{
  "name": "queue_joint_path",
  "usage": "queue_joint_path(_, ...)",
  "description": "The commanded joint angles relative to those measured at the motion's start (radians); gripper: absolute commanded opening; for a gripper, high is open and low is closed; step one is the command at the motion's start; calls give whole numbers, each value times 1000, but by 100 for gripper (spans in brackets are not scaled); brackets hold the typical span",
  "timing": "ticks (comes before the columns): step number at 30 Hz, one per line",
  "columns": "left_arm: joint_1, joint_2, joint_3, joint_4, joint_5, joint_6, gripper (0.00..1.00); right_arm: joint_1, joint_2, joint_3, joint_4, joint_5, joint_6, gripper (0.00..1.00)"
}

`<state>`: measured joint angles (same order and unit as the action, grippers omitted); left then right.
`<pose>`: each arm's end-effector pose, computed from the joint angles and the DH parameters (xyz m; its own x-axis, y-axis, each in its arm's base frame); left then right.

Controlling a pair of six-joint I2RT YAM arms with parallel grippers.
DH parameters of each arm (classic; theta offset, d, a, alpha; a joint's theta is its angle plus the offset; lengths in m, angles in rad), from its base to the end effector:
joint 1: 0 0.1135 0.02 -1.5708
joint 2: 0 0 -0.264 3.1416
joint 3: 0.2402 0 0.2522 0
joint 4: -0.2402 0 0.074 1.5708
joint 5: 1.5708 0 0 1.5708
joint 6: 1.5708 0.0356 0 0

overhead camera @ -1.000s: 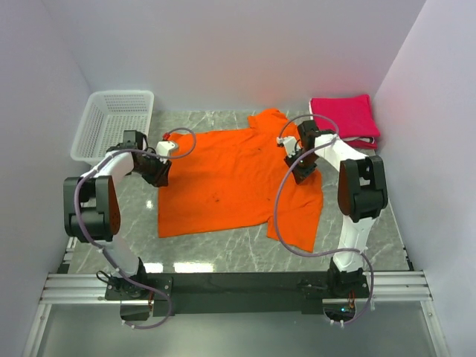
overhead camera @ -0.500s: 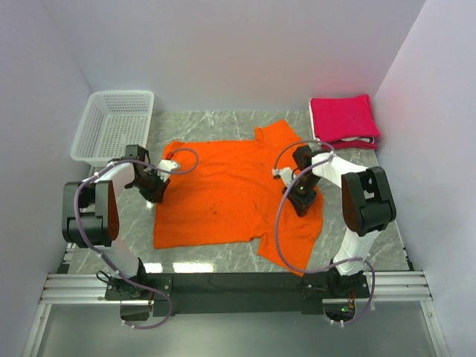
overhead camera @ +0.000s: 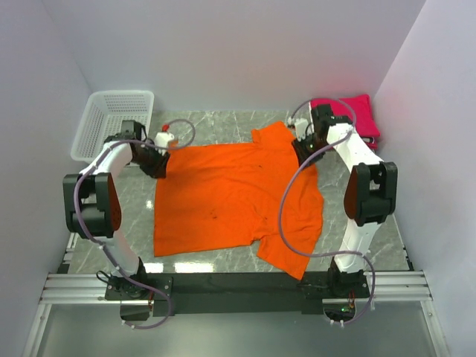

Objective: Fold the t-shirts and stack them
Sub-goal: Flatten the tshirt out

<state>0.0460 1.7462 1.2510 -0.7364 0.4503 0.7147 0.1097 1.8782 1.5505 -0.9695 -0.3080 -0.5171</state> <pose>0.3457 0.0004 0.2098 -0.6438 0.5611 -0.5203 0.6954 0.7127 -0.0919 0.3768 0.0524 0.2392 -0.7401 -0.5555 -0.3792 -0.6346 0.7635 0.1201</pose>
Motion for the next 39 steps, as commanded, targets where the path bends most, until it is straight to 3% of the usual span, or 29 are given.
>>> queue_joint_path(1,0,41,105,106,68,-157,38,-10,70,153,122,41,139,35)
queue_joint_path(9,0,128,245,222,51,-314,41,-18,306,459,239,107,281,37)
queue_joint_path(16,2,148,263,273,34,-368,46,-19,522,750,276,179,379,51)
queue_joint_path(25,0,167,260,276,30,-371,47,-18,573,741,442,126,390,75)
queue_joint_path(39,0,251,321,272,1,-350,46,28,716,875,373,179,253,75)
